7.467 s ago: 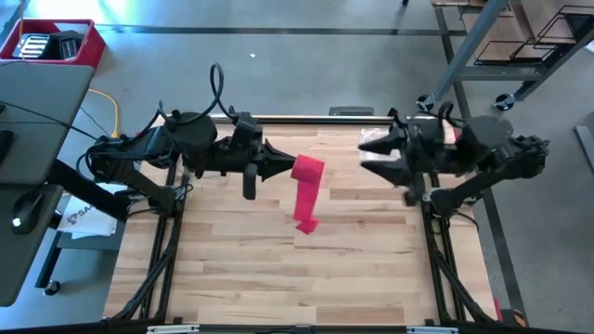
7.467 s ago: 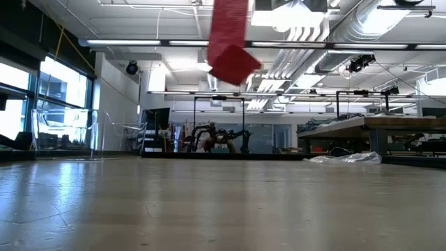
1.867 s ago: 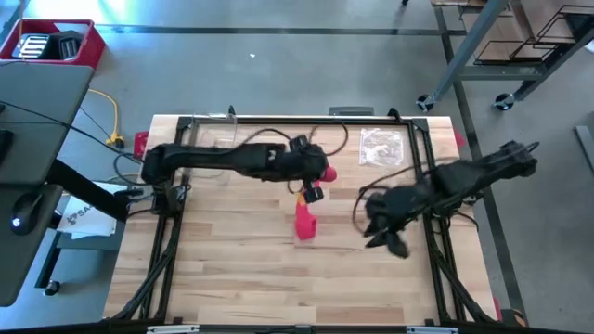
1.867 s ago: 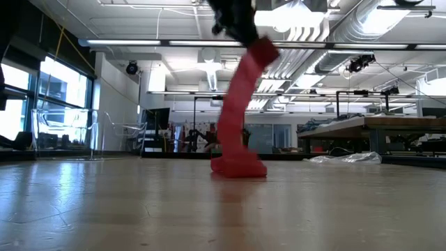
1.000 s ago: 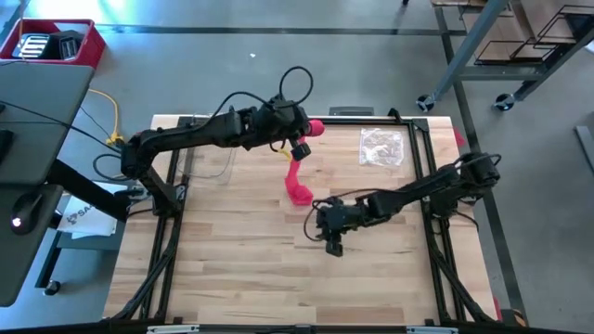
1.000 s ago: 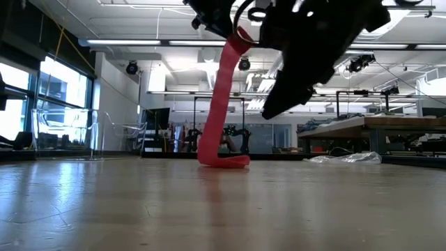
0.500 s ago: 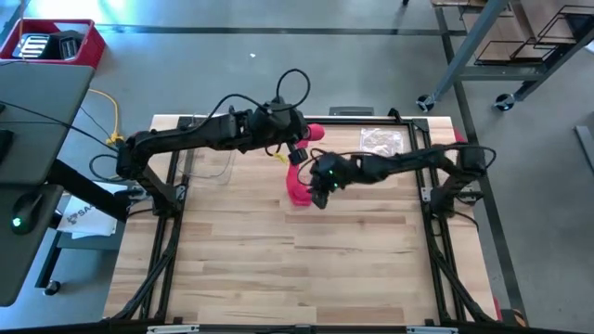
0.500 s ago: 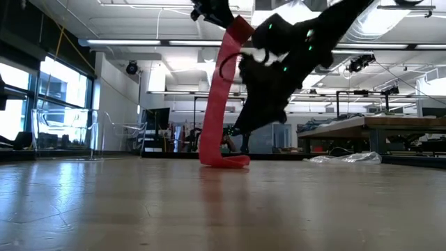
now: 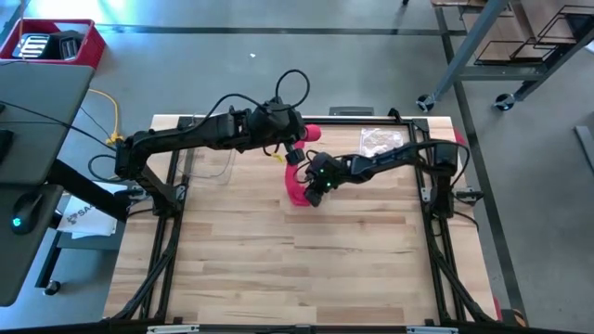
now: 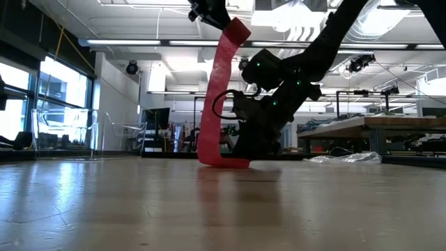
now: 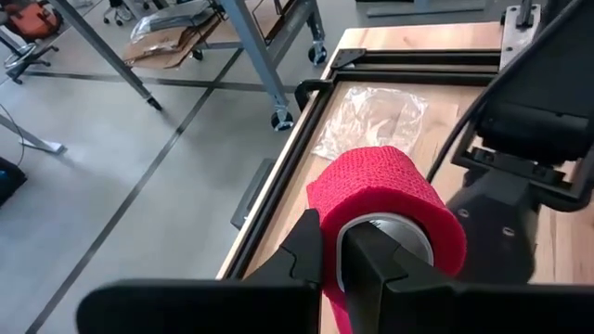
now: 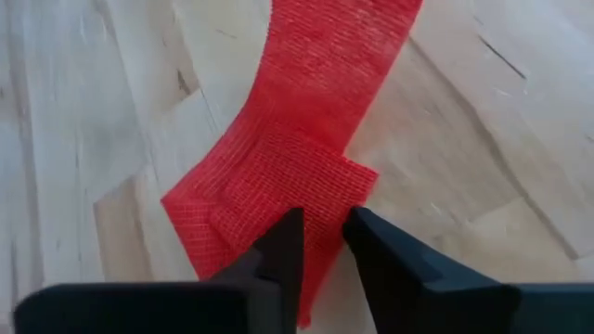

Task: Roll bandage
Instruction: Roll the red bandage

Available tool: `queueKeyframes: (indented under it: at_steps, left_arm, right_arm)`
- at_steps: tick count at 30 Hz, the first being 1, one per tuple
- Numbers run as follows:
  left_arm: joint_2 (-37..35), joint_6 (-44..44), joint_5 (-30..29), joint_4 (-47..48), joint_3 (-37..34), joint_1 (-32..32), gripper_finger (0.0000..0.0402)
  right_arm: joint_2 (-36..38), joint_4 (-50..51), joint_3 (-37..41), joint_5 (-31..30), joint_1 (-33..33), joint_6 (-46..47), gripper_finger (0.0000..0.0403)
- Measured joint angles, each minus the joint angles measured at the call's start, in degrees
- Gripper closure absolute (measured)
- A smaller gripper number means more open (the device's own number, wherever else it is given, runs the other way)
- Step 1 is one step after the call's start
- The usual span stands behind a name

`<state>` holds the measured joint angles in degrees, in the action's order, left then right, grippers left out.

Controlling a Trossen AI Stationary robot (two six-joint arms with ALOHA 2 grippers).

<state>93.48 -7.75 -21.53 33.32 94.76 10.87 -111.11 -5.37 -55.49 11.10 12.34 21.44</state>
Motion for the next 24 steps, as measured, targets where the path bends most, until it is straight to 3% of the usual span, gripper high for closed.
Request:
queueKeyframes:
  at_steps: [5,10,16,24]
  left_arm:
    - [0.0,0.0,-0.1,0.2,0.0,0.2,0.039]
    - [0.0,0.0,-2.3,3.1,0.0,1.1,0.0389]
    - [0.0,0.0,-7.2,8.0,-0.1,3.3,0.0389]
    - [0.1,1.3,-7.7,5.7,-4.0,4.5,0.0389]
  right_arm:
    - [0.0,0.0,0.0,-2.0,-1.8,-1.1,0.0393]
    - [1.1,1.8,0.0,-2.5,-4.2,-0.7,0.0399]
    - [11.4,9.4,0.1,-5.0,-10.7,-1.2,0.0402]
    - [25.5,23.4,0.0,-14.0,-22.8,4.4,0.0403]
